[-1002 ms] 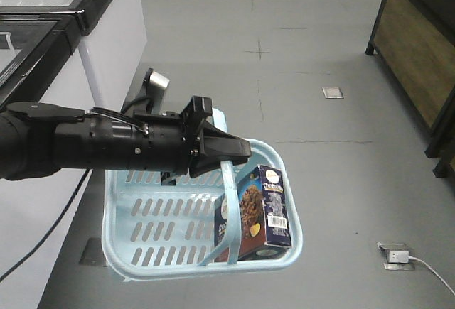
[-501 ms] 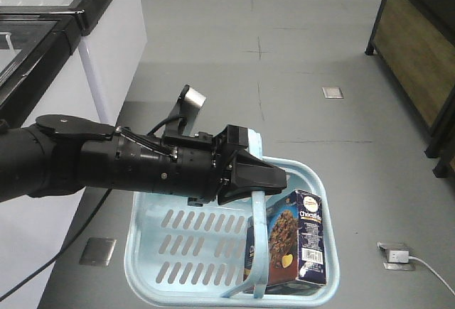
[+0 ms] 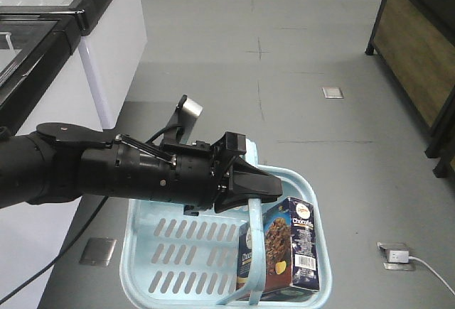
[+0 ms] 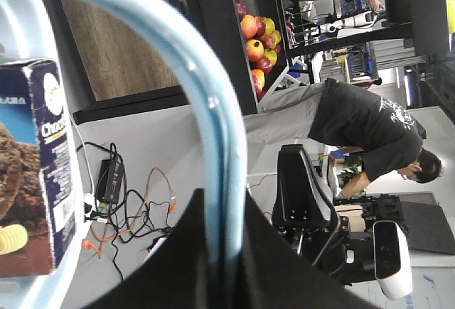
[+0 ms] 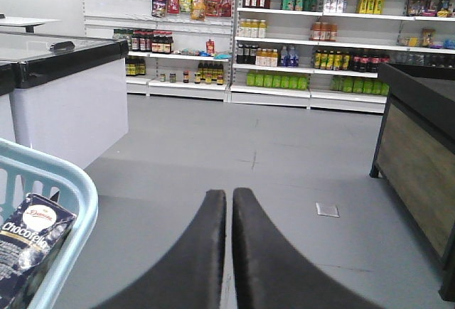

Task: Left arm holds basket, right arm returns cookies
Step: 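Hold the basket with the left gripper in front of the robot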

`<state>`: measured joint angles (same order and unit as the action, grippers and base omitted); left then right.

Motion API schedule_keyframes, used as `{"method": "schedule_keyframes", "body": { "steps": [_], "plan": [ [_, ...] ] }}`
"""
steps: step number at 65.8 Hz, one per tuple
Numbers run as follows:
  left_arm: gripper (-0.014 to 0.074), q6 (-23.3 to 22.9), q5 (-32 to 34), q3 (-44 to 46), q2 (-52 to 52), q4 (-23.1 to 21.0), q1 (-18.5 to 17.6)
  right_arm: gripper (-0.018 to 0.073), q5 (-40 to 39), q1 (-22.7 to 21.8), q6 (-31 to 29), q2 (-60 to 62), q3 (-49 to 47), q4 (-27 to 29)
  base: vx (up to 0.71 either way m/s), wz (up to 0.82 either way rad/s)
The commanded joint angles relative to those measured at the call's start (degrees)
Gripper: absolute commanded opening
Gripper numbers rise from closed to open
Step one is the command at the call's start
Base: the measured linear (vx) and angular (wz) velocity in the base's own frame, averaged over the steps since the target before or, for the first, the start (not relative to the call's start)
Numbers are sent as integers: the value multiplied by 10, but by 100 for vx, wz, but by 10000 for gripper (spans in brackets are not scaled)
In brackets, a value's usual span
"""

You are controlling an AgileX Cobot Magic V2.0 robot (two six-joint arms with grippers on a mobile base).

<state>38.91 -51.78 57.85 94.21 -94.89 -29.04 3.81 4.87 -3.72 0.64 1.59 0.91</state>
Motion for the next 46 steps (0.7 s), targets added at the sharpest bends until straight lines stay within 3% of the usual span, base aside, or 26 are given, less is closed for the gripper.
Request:
{"method": "schedule_keyframes", "body": {
  "steps": [1, 46],
  "plan": [
    [-3, 1, -32, 16, -31, -68, 0, -10, -43, -3, -2, 7, 10, -4, 0, 0],
    [-3, 5, -30, 16, -31, -67, 0, -10, -43, -3, -2, 7, 10, -4, 0, 0]
  ]
}}
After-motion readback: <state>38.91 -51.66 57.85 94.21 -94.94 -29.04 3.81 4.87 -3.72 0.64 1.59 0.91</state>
